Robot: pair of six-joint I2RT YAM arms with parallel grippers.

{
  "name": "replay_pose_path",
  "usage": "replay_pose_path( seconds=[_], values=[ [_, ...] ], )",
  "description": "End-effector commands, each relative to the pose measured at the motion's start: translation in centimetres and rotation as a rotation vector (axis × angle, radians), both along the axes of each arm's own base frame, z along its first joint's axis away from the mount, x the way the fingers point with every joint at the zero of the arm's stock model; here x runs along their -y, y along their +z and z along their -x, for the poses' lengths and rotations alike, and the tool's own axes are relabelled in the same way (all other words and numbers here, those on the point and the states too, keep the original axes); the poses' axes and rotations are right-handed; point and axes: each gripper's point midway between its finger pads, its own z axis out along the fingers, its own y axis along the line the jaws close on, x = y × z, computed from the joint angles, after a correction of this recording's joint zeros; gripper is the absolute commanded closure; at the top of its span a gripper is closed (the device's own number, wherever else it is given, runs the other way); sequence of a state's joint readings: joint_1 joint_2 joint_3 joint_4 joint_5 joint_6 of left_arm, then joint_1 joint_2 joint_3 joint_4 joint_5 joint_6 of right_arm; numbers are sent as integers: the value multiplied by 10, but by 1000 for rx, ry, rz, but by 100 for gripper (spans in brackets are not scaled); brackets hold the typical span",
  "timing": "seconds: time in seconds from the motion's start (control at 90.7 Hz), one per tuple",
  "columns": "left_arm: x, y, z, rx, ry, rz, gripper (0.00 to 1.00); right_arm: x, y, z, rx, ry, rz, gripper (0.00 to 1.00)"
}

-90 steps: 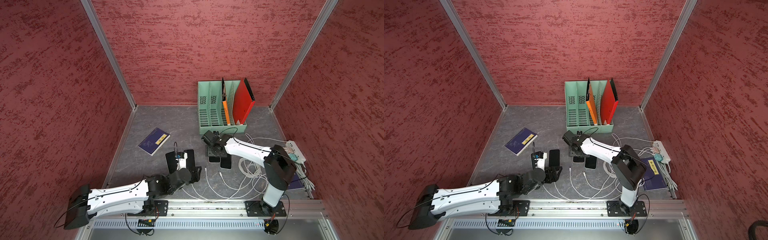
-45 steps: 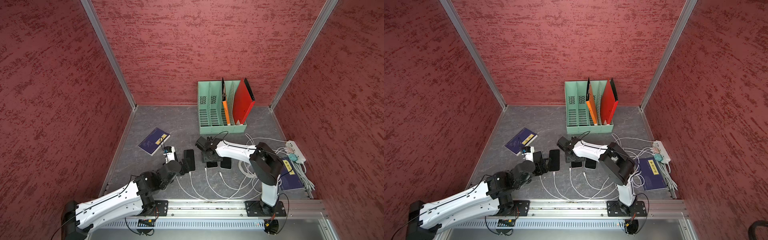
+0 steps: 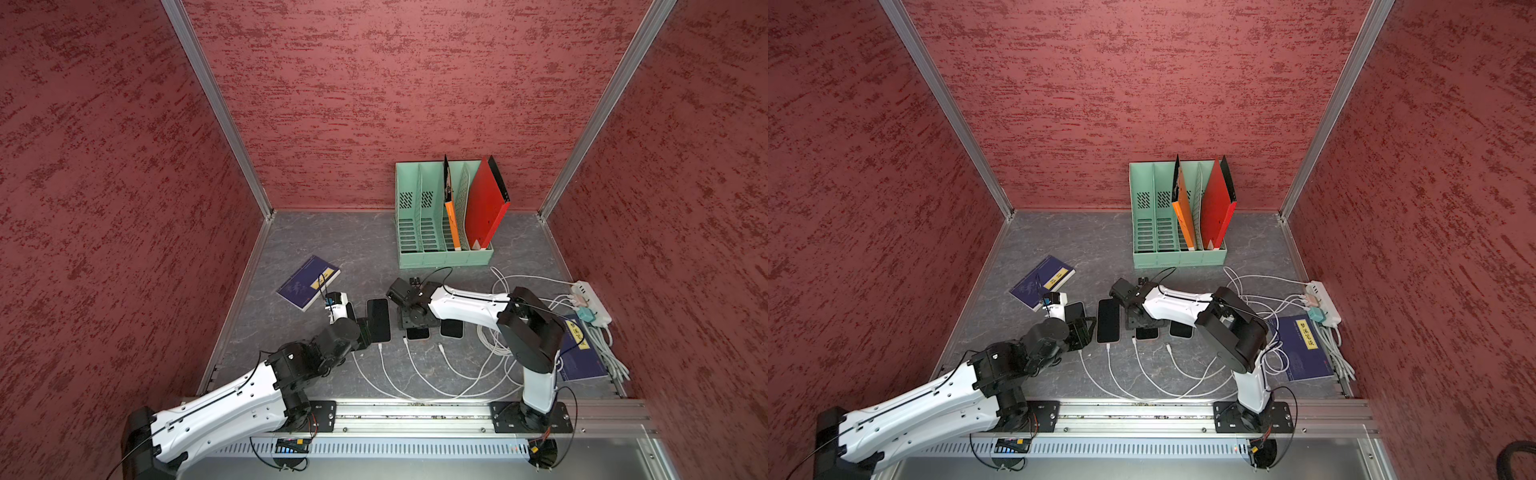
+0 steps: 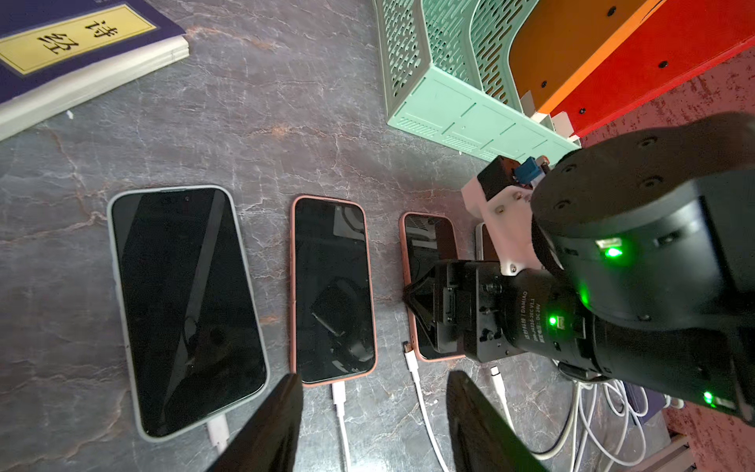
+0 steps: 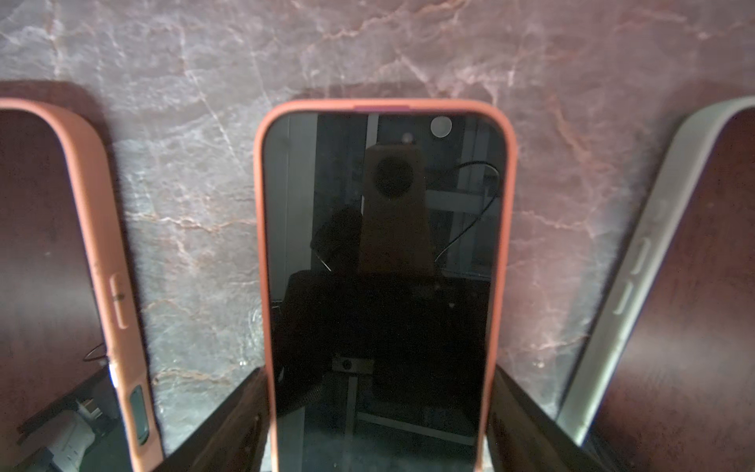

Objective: Unplug the charging cable from the phone
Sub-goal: Place the phone at the center of the board.

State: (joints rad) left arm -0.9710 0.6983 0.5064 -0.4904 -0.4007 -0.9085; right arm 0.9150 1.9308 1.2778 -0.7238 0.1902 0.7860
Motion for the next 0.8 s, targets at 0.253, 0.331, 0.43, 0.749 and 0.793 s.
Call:
replay_pose_path(
  seconds=[0.253,0.331,0.43,0.749,0.793],
  values=[
    [1,4,-3,-6,-7,22,22,0,11,-1,8,-18,-37,10],
    [0,1,-5,-24,-2,0,13,1,15,-3,19,-14,-41,5],
    [2,-2,-8,-44,-4,-25,1,1,22,-4,31,-5,-43,2],
    [11,-10,-18,-97,-12,-102,0,9,76,-5,149,4,-127,2],
    [12,-11,-19,-103,-11,-118,4,15,83,-4,166,-7,-127,2]
  ],
)
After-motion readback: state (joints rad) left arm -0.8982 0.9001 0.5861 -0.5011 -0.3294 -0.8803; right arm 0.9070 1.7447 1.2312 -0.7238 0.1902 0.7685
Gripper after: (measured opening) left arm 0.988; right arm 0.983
